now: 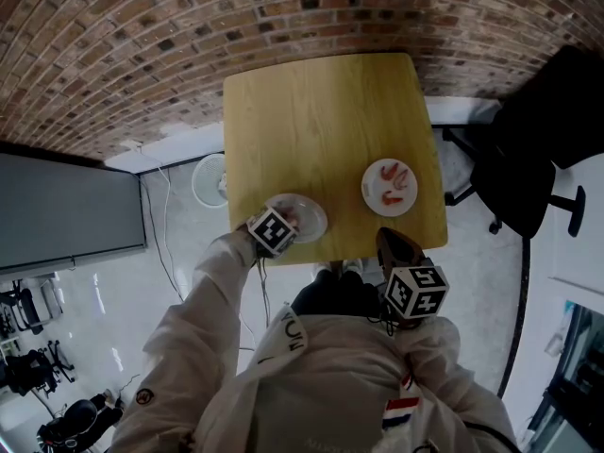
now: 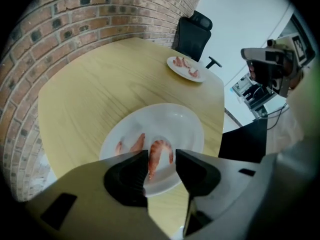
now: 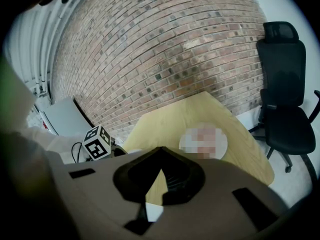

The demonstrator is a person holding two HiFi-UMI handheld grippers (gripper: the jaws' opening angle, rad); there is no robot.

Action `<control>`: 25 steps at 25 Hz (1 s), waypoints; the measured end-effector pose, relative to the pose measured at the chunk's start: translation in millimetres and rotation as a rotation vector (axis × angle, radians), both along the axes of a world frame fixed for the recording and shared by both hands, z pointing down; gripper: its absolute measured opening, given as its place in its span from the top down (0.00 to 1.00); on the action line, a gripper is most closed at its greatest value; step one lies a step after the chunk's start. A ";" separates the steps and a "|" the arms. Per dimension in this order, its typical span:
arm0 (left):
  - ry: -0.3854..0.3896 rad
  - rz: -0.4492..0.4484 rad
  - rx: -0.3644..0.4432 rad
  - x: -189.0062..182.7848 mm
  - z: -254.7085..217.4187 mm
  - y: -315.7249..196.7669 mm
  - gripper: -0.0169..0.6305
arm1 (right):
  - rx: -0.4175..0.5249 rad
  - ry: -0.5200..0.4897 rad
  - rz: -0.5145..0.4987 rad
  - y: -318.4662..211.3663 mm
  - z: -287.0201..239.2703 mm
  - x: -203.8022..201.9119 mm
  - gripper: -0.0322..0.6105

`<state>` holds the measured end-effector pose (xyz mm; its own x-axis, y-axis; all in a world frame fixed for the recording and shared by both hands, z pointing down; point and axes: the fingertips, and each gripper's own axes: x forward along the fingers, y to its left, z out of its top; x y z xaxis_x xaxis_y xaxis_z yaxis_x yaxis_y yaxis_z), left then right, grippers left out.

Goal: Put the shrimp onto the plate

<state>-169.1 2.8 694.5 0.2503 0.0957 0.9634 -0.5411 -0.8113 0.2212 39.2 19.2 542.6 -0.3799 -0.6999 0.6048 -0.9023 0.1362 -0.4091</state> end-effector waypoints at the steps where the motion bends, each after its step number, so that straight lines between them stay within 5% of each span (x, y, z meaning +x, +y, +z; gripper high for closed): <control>1: 0.010 0.011 0.033 3.4 -0.2 -5.2 0.71 | -0.001 0.000 -0.001 0.0 0.2 -0.4 0.91; 10: 0.038 0.027 0.101 11.5 -4.2 -13.4 0.73 | -0.003 -0.002 -0.005 -1.4 1.2 -2.6 0.91; 25: 0.058 0.030 0.097 4.4 -7.3 -10.2 0.73 | -0.001 0.003 0.002 2.0 -0.7 -9.0 0.91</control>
<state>-164.7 -7.5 687.3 0.3045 0.0113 0.9524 -0.5045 -0.8462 0.1713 30.2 21.1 541.9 -0.3769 -0.7001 0.6065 -0.9038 0.1345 -0.4063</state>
